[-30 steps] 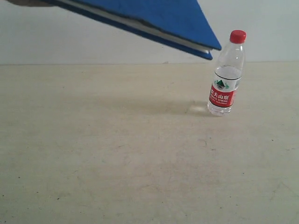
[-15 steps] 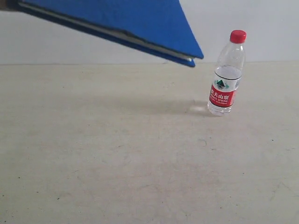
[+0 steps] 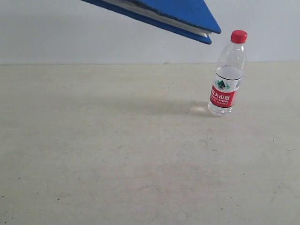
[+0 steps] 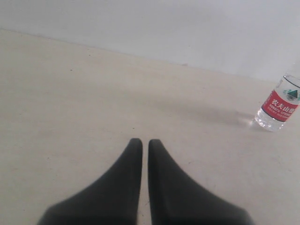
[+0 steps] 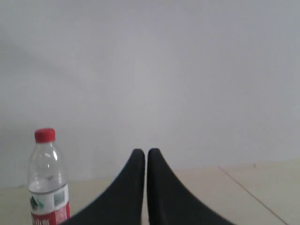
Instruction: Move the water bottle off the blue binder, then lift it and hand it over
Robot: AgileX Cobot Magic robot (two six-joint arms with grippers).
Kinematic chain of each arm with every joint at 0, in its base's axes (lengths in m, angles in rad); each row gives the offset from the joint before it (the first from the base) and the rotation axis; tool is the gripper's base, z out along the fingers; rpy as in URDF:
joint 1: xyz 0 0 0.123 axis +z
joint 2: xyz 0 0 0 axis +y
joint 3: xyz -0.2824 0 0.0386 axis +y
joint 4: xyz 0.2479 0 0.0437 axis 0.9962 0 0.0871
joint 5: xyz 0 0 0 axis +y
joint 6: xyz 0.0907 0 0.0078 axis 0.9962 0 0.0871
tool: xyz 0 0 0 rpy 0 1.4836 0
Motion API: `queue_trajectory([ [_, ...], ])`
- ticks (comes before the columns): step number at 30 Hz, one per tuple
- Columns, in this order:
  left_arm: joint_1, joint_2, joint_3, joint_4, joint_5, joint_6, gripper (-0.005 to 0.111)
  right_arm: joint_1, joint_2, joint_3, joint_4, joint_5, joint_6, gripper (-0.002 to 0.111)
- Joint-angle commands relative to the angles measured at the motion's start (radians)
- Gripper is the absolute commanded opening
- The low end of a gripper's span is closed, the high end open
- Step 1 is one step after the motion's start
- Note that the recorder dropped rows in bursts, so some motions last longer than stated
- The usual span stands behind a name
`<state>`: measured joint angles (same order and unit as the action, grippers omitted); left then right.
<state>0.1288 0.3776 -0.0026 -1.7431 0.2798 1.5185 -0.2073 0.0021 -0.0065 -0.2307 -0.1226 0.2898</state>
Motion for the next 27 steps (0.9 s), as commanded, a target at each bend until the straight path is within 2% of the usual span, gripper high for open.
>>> queue_trajectory([
  [1, -0.006, -0.005, 0.003, -0.001, 0.002, -0.008, 0.005, -0.002, -0.002, 0.006, 0.070, 0.159, -0.039, 0.000],
  [4, -0.006, -0.005, 0.003, -0.001, 0.002, -0.008, 0.005, -0.002, -0.002, 0.006, 0.231, 0.273, -0.219, 0.000],
  [6, -0.006, -0.005, 0.003, -0.001, 0.002, -0.008, 0.005, -0.002, -0.002, 0.006, 0.253, 0.319, -0.297, 0.000],
  [10, -0.006, -0.005, 0.003, -0.001, 0.002, -0.008, 0.005, 0.007, -0.002, 0.006, 0.248, 0.332, -0.301, 0.000],
  [16, -0.006, -0.005, 0.003, -0.001, 0.002, -0.008, 0.005, 0.167, -0.002, 0.006, 0.188, 0.428, -0.247, 0.000],
  [27, -0.006, -0.005, 0.003, -0.001, 0.002, -0.008, 0.005, 0.210, -0.002, 0.006, 0.276, 0.437, -0.370, 0.000],
])
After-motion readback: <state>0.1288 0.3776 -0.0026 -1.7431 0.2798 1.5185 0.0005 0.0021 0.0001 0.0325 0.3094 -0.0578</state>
